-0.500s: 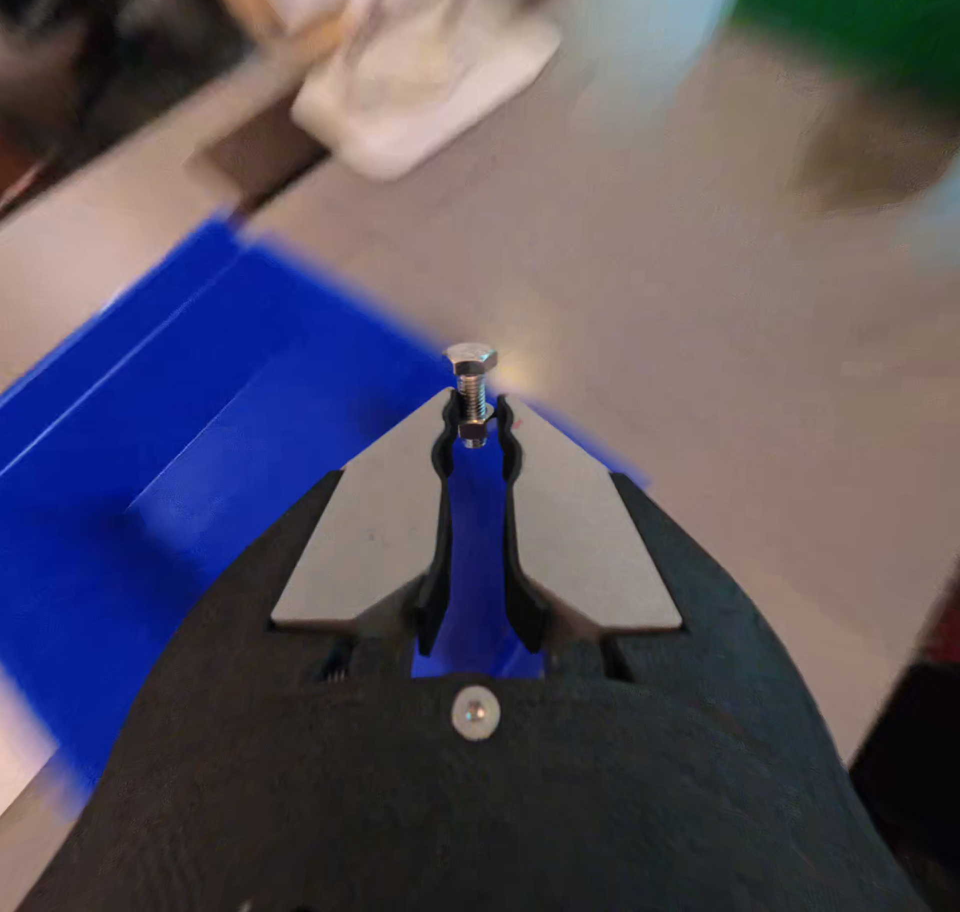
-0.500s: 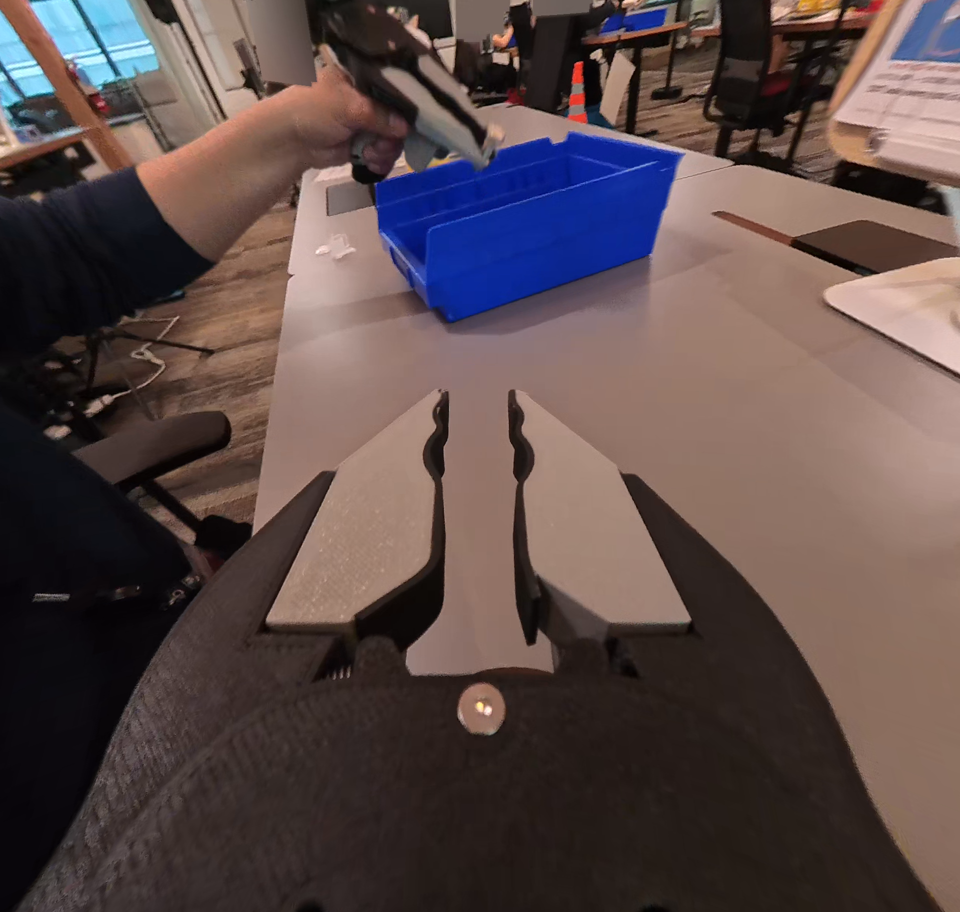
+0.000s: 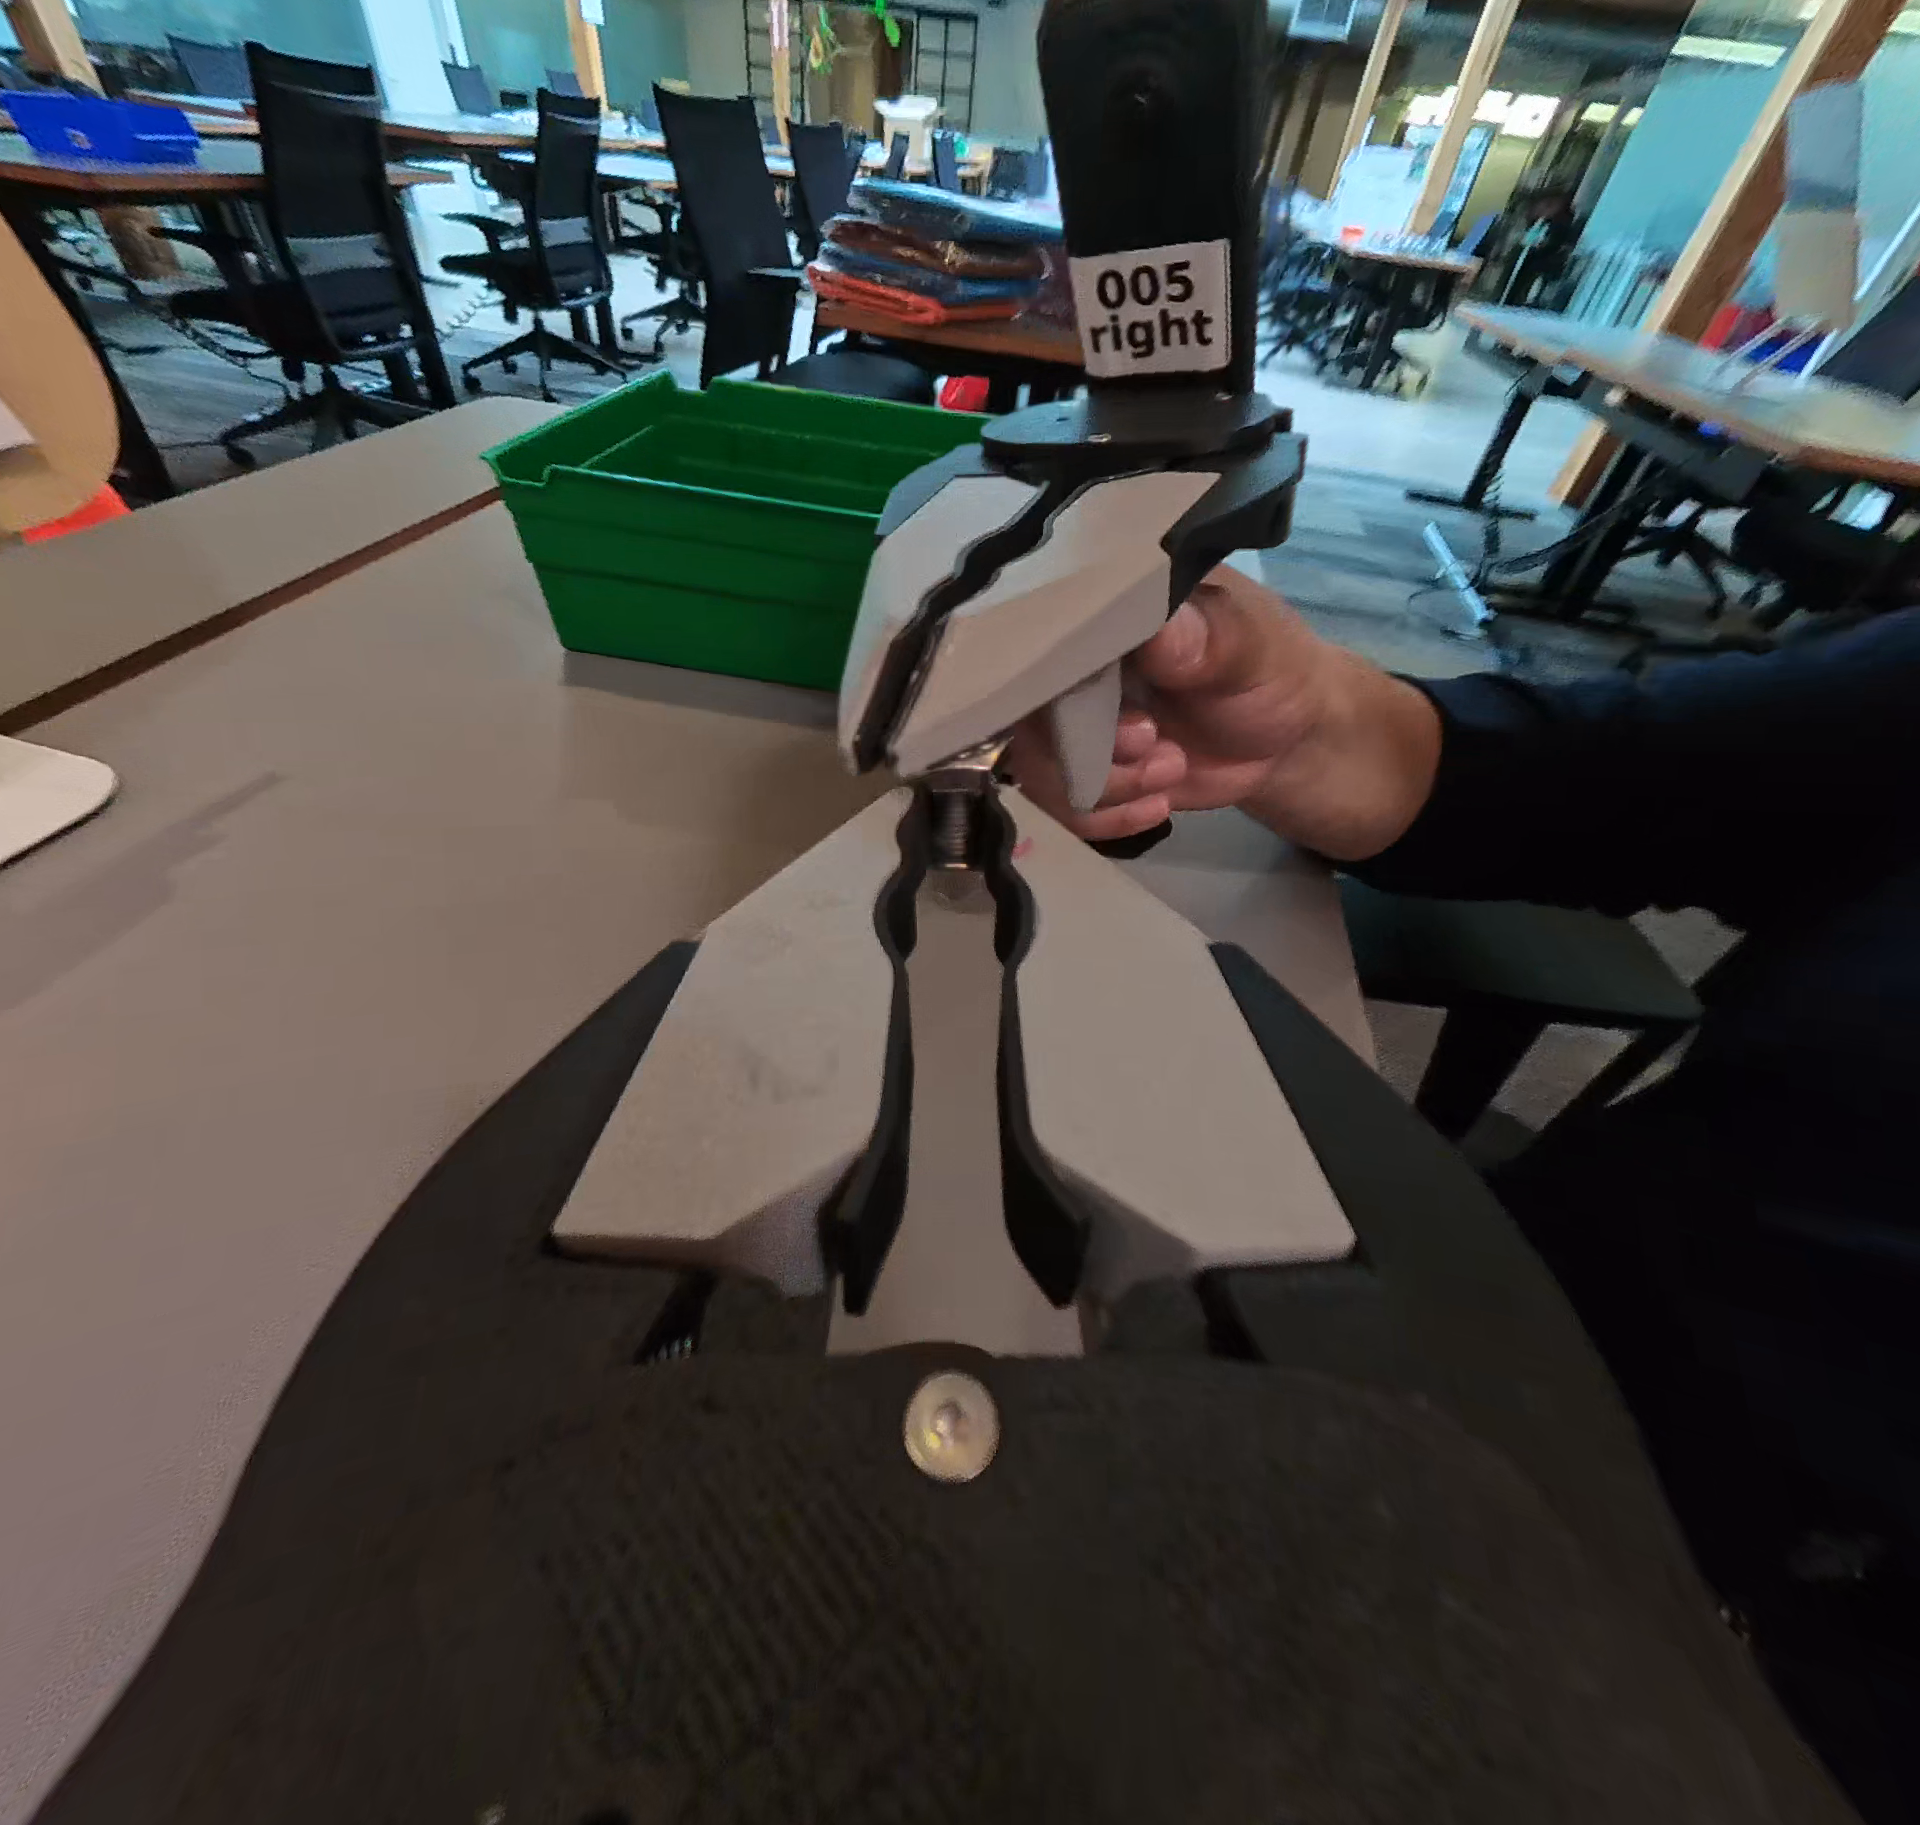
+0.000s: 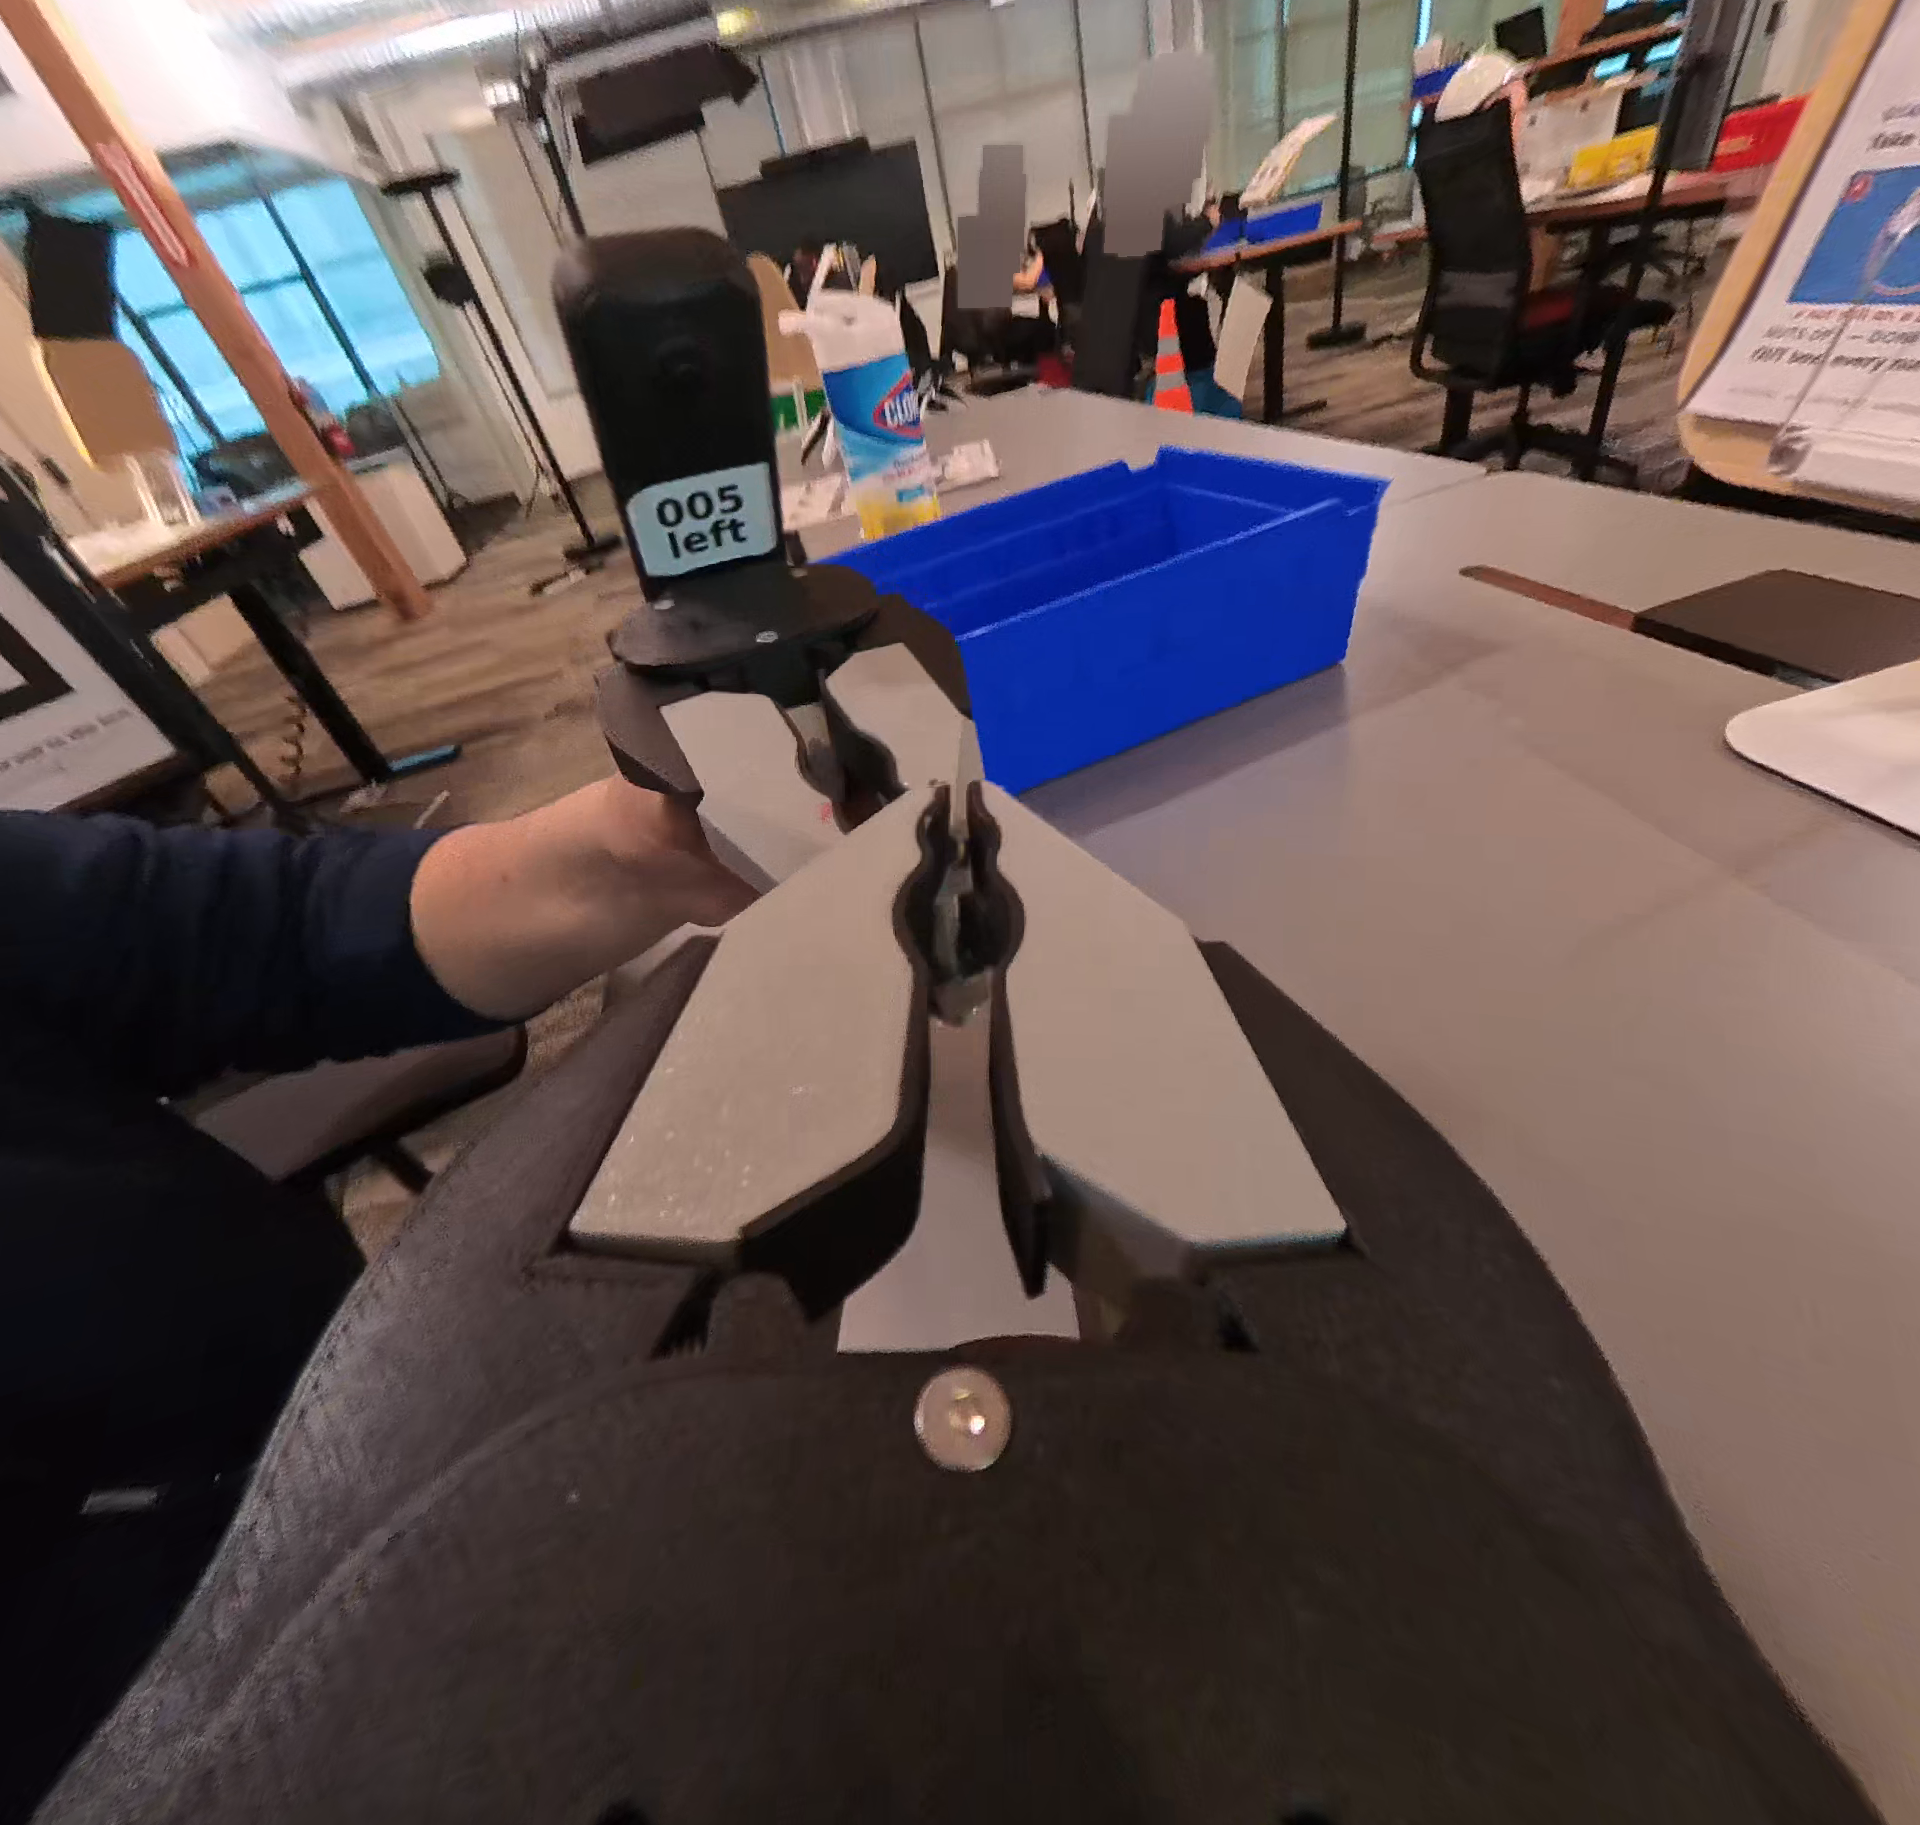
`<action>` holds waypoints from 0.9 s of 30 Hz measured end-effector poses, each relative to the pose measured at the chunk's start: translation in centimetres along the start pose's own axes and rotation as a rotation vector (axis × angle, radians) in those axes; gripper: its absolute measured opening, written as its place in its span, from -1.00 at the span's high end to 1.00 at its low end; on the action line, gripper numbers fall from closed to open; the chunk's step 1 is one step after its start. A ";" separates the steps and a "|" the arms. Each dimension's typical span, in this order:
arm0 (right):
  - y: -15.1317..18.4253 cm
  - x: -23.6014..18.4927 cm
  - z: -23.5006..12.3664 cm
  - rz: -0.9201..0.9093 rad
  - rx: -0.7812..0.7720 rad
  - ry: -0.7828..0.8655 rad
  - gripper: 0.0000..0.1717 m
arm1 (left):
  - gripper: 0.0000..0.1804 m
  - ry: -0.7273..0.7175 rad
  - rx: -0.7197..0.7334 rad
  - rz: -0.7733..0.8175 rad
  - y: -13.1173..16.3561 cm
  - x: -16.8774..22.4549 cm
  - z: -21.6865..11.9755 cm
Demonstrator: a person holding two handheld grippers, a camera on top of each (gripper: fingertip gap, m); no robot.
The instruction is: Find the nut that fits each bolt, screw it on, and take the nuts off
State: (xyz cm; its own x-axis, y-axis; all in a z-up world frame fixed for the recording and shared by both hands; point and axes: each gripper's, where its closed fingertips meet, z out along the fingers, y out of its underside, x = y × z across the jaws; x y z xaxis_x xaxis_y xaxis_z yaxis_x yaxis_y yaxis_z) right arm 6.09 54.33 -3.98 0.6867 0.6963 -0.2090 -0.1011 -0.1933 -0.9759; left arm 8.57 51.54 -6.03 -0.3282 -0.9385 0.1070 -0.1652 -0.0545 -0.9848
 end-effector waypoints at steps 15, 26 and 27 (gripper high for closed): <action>3.4 2.3 -0.7 -0.173 -0.238 0.152 0.76 | 0.92 -0.153 -0.116 0.080 3.0 -3.0 0.0; 5.6 3.6 -0.7 -0.096 -0.275 0.137 1.00 | 0.92 -0.317 -0.374 0.329 5.4 -4.6 -0.4; 6.3 3.7 -0.7 -0.093 -0.305 0.137 1.00 | 0.93 -0.314 -0.394 0.340 5.6 -4.7 -0.5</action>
State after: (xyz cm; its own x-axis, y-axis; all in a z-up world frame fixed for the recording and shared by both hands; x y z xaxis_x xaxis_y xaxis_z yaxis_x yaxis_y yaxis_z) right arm 8.51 55.16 -10.80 0.7754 0.6251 -0.0895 0.1719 -0.3453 -0.9226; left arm 8.68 55.83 -11.92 -0.1425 -0.9403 -0.3092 -0.4513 0.3397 -0.8252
